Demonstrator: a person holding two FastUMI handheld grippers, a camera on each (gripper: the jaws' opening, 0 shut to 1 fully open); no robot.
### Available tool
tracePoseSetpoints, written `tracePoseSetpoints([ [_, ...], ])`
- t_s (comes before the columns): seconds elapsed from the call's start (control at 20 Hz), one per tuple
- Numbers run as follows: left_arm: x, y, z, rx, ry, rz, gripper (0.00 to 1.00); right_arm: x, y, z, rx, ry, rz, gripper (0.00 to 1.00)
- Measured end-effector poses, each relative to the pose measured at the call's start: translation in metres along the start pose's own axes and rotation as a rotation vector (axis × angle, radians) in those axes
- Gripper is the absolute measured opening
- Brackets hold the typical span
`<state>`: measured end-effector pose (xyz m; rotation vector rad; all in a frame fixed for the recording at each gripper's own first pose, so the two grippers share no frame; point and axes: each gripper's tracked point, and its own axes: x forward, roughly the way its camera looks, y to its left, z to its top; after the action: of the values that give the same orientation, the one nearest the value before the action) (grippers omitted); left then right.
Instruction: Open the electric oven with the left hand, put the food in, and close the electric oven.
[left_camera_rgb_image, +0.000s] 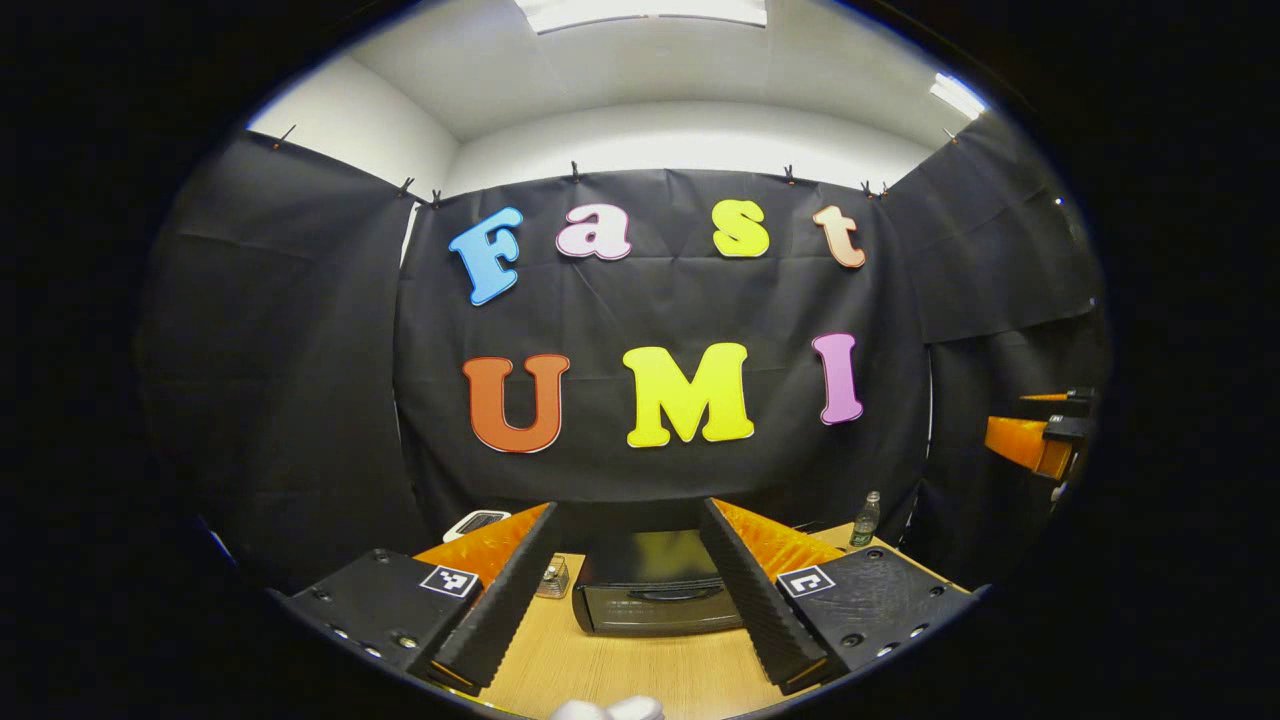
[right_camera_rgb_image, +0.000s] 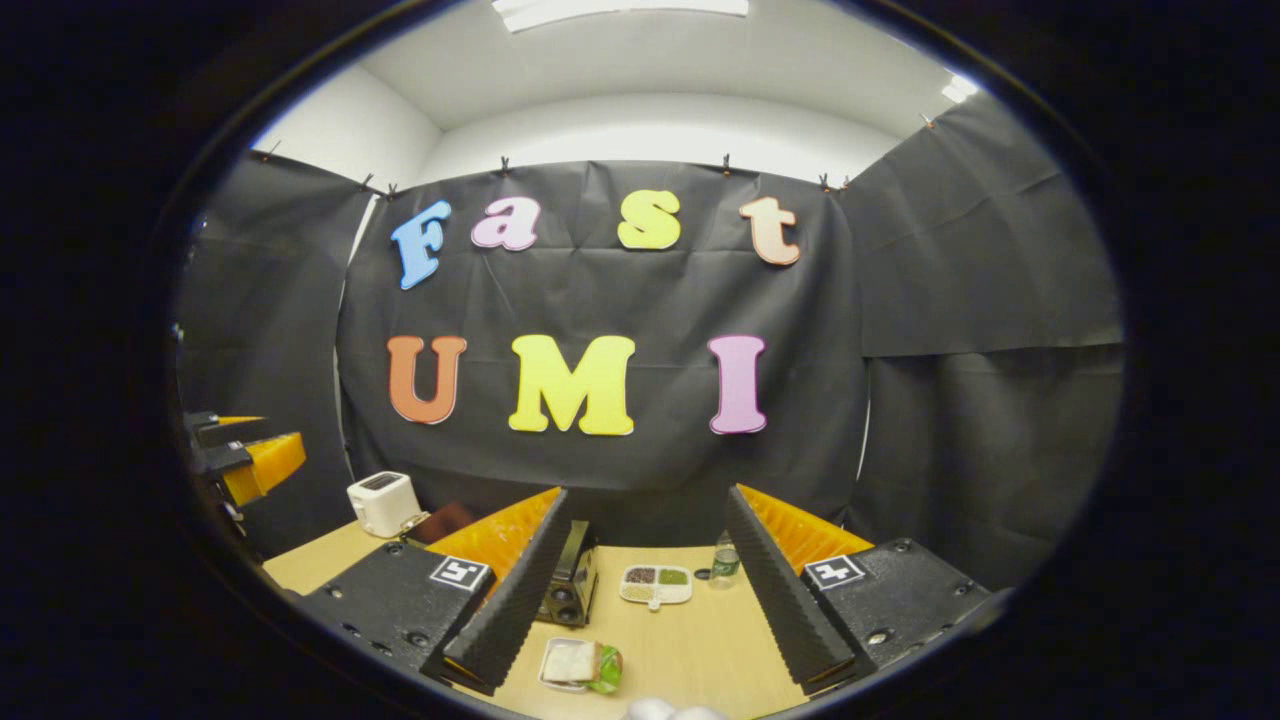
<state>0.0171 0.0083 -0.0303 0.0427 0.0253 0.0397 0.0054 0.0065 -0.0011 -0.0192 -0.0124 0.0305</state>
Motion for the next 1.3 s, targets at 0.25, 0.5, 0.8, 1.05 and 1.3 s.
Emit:
tracePoseSetpoints([
  [0.25, 0.020, -0.016, -0.054, -0.019, 0.057, -0.018, 0.93, -0.001, -0.008, -0.005, 0.007, -0.013, 0.016, 0.95],
  [0.5, 0.052, -0.032, -0.116, -0.020, 0.110, -0.025, 0.93, 0.001, -0.026, -0.017, -0.017, 0.010, -0.003, 0.95],
  [0.8, 0.099, -0.056, -0.174, -0.038, 0.170, -0.049, 0.93, 0.007, -0.050, -0.036, -0.053, 0.068, -0.047, 0.95],
  [1.05, 0.146, -0.067, -0.201, -0.018, 0.198, -0.061, 0.93, 0.015, -0.065, -0.050, -0.055, 0.112, -0.087, 0.96],
  [1.3, 0.172, -0.069, -0.231, -0.005, 0.259, -0.072, 0.88, 0.027, -0.070, -0.060, -0.044, 0.145, -0.103, 0.96],
])
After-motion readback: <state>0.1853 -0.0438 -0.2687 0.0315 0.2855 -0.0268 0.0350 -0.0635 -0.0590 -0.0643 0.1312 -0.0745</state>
